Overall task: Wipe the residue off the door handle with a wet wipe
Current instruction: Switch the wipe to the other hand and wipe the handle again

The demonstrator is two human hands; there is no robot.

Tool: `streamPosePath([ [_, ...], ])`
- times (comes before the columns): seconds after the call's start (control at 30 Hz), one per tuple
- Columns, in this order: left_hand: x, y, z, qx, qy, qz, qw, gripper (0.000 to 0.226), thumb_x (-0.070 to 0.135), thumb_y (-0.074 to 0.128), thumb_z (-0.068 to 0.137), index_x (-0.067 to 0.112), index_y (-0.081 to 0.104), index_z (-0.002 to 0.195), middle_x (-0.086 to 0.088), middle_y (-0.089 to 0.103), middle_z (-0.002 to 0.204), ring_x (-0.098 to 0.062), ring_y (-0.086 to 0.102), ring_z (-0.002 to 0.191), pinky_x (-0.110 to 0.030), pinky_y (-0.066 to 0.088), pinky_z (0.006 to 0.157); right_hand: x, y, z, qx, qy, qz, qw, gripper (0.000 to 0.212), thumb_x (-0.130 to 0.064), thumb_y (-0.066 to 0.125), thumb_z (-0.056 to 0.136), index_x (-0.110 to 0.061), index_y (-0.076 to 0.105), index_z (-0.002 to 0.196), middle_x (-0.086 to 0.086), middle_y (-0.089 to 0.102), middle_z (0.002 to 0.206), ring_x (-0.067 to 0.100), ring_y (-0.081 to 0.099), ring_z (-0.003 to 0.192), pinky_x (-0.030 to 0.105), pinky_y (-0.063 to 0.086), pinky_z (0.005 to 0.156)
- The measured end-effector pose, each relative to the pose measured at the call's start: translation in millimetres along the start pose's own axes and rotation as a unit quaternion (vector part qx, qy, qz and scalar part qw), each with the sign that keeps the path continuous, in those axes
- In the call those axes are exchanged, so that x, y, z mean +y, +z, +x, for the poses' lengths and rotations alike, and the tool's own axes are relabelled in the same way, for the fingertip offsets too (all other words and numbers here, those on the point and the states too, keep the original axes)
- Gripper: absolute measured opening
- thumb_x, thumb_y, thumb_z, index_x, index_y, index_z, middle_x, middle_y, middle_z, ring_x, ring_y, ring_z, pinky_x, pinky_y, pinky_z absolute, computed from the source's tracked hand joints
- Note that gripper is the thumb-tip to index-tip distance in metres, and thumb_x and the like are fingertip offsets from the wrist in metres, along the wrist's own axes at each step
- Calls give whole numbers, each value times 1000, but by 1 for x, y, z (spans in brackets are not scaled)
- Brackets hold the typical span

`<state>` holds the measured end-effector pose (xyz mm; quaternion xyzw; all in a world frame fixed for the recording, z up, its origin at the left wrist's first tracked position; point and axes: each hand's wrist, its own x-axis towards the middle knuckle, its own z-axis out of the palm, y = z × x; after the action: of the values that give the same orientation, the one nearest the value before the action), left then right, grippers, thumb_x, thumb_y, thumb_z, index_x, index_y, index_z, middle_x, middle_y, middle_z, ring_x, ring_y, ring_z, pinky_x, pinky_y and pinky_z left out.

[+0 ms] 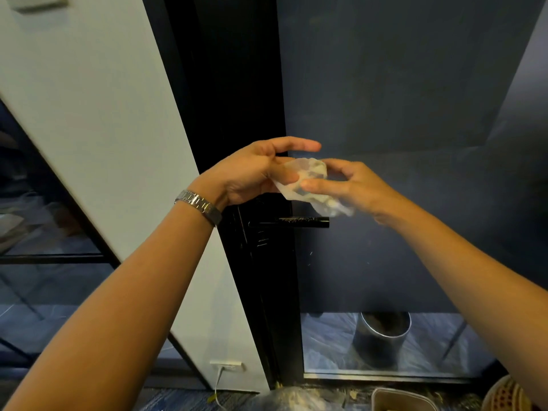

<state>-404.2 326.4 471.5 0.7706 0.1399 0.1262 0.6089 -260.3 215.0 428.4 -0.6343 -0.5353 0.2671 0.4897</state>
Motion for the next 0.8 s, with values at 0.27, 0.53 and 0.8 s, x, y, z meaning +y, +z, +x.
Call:
streamPosePath([
  [0.27, -4, -17, -1, 51, -18, 33, 998, 44, -15, 54, 79, 18, 61, 107, -3, 62, 102, -17, 64, 91, -23, 58, 71, 0, -9, 2, 10, 50, 97, 994, 27, -5, 64, 80, -16, 52, 59, 0, 56, 64, 12, 55, 62, 23, 44, 61],
  [0.53, -35, -15, 6, 227, 6, 271, 935, 21, 10, 59, 86, 18, 64, 105, 6, 64, 101, -8, 59, 94, -10, 50, 74, 16, -4, 16, 281, 114, 148, 941, 13, -7, 56, 79, -15, 48, 72, -1, 49, 70, 16, 49, 67, 22, 41, 59],
  [0.8, -65, -18, 21, 347, 188, 583, 711, 55, 12, 60, 84, 18, 41, 136, -9, 30, 149, -29, 23, 139, -36, 21, 113, 60, 75, -4, 61, -100, -351, 929, 35, -31, 40, 95, -11, 60, 118, 8, 64, 111, 27, 57, 101, 35, 42, 90],
])
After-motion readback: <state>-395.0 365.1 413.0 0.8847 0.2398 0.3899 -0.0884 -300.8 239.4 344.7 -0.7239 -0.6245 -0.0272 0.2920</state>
